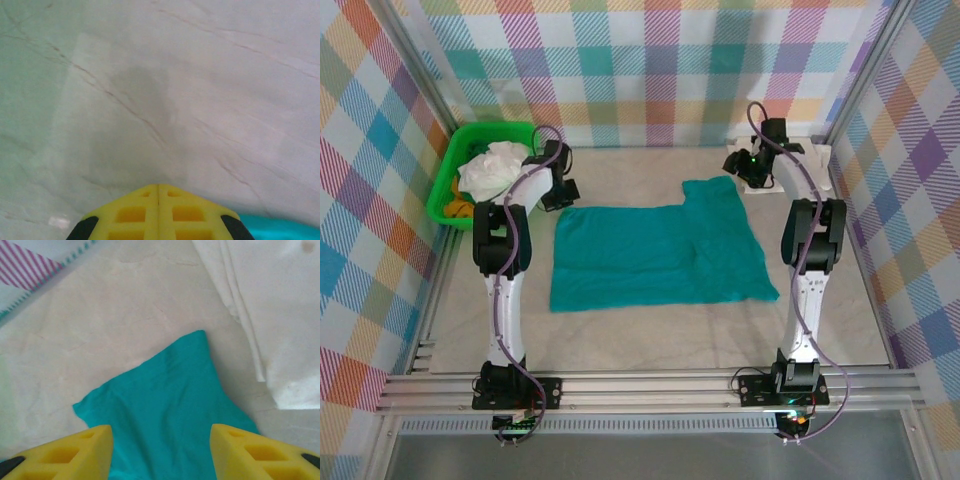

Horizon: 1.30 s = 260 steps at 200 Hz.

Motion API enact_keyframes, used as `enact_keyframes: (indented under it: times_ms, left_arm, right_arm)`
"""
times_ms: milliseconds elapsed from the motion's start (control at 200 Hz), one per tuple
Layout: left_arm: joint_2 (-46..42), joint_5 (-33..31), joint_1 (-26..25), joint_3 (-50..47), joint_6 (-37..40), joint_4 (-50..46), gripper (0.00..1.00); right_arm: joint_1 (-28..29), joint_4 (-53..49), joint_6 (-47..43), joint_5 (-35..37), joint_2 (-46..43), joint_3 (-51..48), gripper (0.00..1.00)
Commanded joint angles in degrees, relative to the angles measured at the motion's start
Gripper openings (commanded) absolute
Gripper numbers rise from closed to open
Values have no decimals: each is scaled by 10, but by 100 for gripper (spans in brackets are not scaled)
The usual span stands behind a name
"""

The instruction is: Fold and stack the t-shirts

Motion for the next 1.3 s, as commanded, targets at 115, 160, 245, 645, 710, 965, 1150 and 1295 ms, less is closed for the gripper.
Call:
enact_keyframes:
  times_ms: [115,160,245,645,710,965,1150,1295]
  left_arm:
    - [-76,-1,-6,-28,-4,10,0]
    - [-88,-1,-6,-39,-7,16,0]
    - [-107,-5,-9,-58,-8,27,0]
    - [-125,-11,-10,-98,-10,34,0]
    - [-125,-13,-11,-100,-9,35,0]
    - [-123,-14,-11,-95,-6,40,0]
    - [-112,-11,-11,-77,-3,34,0]
    - [-106,-20,-10,-65,2,33,0]
  right_arm:
    - [3,-107,-64,30,90,156,55]
    - [3,-115,-69,33,107,179,54]
    - [3,-148,-76,27,144,235,55]
    - [8,-161,-65,-1,209,287,50]
    - [9,-157,-58,-7,215,293,51]
    - [14,-138,-15,-50,249,324,46]
    - [15,-121,4,-56,259,335,27]
    - [14,-113,9,-56,254,344,8]
